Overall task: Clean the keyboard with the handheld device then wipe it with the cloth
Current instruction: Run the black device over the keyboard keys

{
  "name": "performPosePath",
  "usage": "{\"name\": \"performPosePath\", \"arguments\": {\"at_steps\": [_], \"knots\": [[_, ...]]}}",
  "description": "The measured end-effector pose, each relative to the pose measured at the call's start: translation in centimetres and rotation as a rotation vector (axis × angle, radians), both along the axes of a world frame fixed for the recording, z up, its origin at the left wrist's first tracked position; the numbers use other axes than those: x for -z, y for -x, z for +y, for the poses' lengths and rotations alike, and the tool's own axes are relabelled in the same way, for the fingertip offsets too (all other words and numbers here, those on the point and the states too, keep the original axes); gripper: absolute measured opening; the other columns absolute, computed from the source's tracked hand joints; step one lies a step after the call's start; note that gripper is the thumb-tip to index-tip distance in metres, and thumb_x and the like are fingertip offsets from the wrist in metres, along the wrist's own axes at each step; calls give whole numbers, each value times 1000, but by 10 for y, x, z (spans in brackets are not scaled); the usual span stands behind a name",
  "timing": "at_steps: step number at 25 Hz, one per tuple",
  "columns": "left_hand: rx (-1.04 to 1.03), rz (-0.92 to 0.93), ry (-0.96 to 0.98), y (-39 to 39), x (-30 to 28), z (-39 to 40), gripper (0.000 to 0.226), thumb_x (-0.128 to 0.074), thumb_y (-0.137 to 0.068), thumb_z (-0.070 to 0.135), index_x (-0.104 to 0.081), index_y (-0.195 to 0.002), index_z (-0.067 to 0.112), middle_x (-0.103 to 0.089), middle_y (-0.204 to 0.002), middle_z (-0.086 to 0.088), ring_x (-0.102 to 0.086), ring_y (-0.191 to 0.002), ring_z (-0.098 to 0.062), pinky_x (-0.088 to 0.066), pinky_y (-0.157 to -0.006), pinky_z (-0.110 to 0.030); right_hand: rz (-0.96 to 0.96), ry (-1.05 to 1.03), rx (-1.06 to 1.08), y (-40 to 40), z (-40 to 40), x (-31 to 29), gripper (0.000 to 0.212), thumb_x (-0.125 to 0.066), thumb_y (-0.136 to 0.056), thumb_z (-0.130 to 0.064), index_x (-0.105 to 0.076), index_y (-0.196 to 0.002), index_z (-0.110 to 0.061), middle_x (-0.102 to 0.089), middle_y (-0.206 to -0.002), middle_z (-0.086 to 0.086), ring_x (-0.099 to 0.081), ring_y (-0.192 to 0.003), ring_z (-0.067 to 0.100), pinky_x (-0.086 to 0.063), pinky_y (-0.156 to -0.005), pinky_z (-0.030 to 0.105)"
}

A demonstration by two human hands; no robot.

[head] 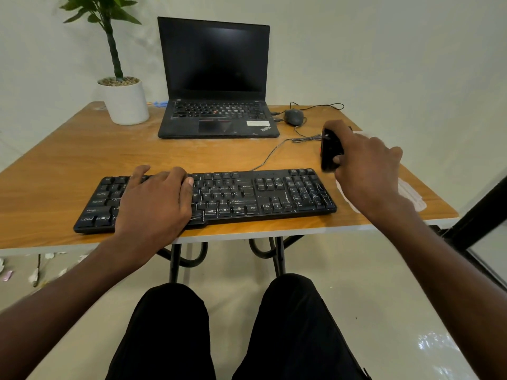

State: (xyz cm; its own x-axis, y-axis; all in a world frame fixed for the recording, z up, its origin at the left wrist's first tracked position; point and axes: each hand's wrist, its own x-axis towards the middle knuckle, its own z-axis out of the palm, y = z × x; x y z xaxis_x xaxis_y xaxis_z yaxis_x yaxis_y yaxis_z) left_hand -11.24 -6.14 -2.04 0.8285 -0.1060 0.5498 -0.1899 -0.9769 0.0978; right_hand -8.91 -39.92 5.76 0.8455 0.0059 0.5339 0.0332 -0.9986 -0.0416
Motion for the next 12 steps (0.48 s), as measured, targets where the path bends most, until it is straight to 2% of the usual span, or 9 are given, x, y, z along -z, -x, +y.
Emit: {"name": "performPosePath", "arguments": {"at_steps": [3, 6, 9, 11, 12], "knots": [[4, -12, -18, 0, 1, 2, 34, -30, -112, 35, -59, -108, 17, -71, -86, -1, -68, -80, -25, -29, -119, -52, 72, -99, -147, -1, 8, 9, 66, -66, -88, -6, -42, -139, -40, -72, -109, 5, -64, -102, 35, -47, -87, 51], [2, -18, -29, -1, 1, 2, 39, -27, -111, 38, -60, -108, 17, -71, -86, -1, -68, -79, -25, -29, -119, -52, 74, -536, -305, -4, 13, 9, 62, -74, -88, -10, -47, -136, -38, -72, -115, -2, -67, -98, 21, -51, -80, 35], [14, -8, -18, -1, 2, 5, 37, -28, -112, 38, -59, -110, 19, -72, -88, 0, -69, -82, -24, -29, -120, -52, -26, -591, -329, -2, 15, 10, 61, -75, -89, -12, -49, -137, -38, -67, -111, -11, -64, -83, 3, -50, -69, 22], [24, 20, 9, 0, 1, 5, 38, -28, -112, 41, -59, -111, 20, -72, -91, 2, -69, -86, -22, -29, -120, -53, -33, -680, -361, 1, 21, 10, 63, -74, -90, -13, -47, -140, -41, -65, -115, -13, -65, -88, 1, -47, -67, 6], [39, 48, 33, 1, -1, 5, 41, -26, -112, 45, -59, -112, 22, -73, -92, 3, -69, -88, -21, -30, -120, -52, -27, -720, -386, 3, 24, 10, 65, -73, -91, -12, -46, -141, -44, -64, -116, -13, -66, -91, 0, -49, -68, 4]]}}
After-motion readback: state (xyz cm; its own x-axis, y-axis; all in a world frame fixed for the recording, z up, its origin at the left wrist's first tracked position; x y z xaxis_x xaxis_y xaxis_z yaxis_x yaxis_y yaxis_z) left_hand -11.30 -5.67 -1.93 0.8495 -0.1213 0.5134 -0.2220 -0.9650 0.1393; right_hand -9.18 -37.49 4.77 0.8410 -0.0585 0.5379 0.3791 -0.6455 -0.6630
